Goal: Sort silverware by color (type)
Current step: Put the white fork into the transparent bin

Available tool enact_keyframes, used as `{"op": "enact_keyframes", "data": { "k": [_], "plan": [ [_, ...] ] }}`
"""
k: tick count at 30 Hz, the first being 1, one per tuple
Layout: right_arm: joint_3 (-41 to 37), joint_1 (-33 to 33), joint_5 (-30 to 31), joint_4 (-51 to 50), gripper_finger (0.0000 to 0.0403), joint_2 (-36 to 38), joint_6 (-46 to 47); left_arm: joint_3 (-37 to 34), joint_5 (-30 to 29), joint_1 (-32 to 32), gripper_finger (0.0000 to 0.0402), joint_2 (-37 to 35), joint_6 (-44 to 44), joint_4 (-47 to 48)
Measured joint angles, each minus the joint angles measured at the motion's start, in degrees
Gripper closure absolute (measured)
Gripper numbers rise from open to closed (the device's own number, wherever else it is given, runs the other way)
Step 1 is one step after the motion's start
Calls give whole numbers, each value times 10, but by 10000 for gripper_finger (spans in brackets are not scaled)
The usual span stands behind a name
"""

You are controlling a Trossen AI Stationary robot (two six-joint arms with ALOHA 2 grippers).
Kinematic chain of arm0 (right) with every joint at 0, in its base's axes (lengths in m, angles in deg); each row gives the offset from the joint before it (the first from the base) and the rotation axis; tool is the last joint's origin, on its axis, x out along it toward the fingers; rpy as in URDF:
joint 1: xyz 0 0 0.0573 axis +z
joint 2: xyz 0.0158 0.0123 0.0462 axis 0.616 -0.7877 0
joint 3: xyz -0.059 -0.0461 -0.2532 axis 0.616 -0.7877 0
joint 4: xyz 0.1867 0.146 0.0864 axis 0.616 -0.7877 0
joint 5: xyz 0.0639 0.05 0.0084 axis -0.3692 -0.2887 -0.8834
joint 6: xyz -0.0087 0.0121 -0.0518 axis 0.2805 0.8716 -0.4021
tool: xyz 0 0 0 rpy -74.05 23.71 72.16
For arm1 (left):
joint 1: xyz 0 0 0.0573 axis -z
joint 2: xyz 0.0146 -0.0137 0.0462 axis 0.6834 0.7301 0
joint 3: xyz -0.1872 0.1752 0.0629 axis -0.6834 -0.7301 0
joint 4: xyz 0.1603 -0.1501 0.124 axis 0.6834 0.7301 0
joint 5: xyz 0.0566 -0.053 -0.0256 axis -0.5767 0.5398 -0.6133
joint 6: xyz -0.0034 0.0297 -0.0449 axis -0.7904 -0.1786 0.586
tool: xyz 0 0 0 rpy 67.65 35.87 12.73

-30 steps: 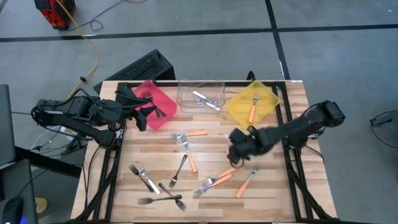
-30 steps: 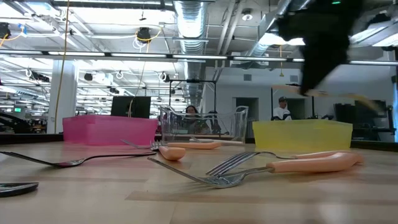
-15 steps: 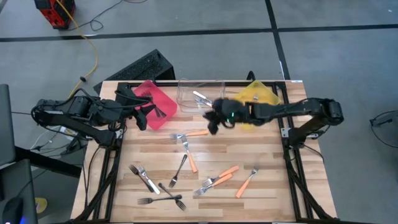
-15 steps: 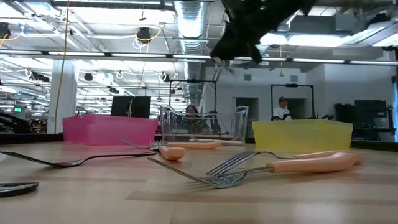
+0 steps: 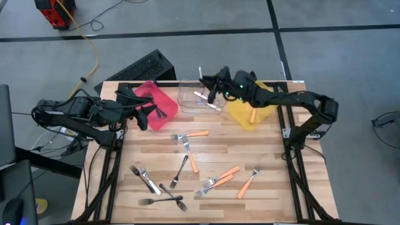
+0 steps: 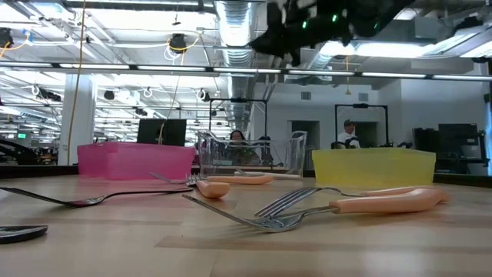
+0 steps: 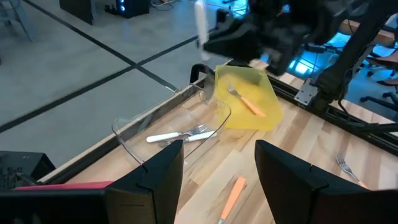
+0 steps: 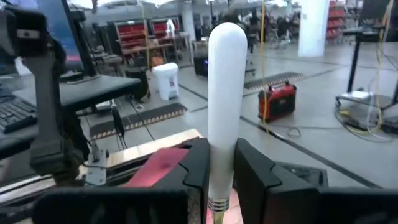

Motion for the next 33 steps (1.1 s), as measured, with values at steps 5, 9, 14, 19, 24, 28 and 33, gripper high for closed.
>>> {"op": "enact_keyframes", "data": {
  "k": [5,9,14,19,24,28,33],
  "plan": [
    [46,-36,-53,30,330,-66,22,0,-11,0,219,0,-11,1],
    [102,-44,-74,13,330,-106,4,0,-19,0,220,0,-13,1],
    [162,-54,-86,-56,330,-137,-29,0,-24,0,219,0,-16,1],
    [190,-57,-89,-105,330,-175,-69,0,-14,0,220,-1,-24,1],
    [191,-64,-90,-174,330,-180,-97,0,-14,0,220,-1,-24,2],
    [191,-75,-89,-238,330,-180,-131,0,-19,0,220,-1,-24,2],
    [192,-85,-91,-282,330,-192,-156,0,-25,0,219,-1,-24,2]
  ]
}}
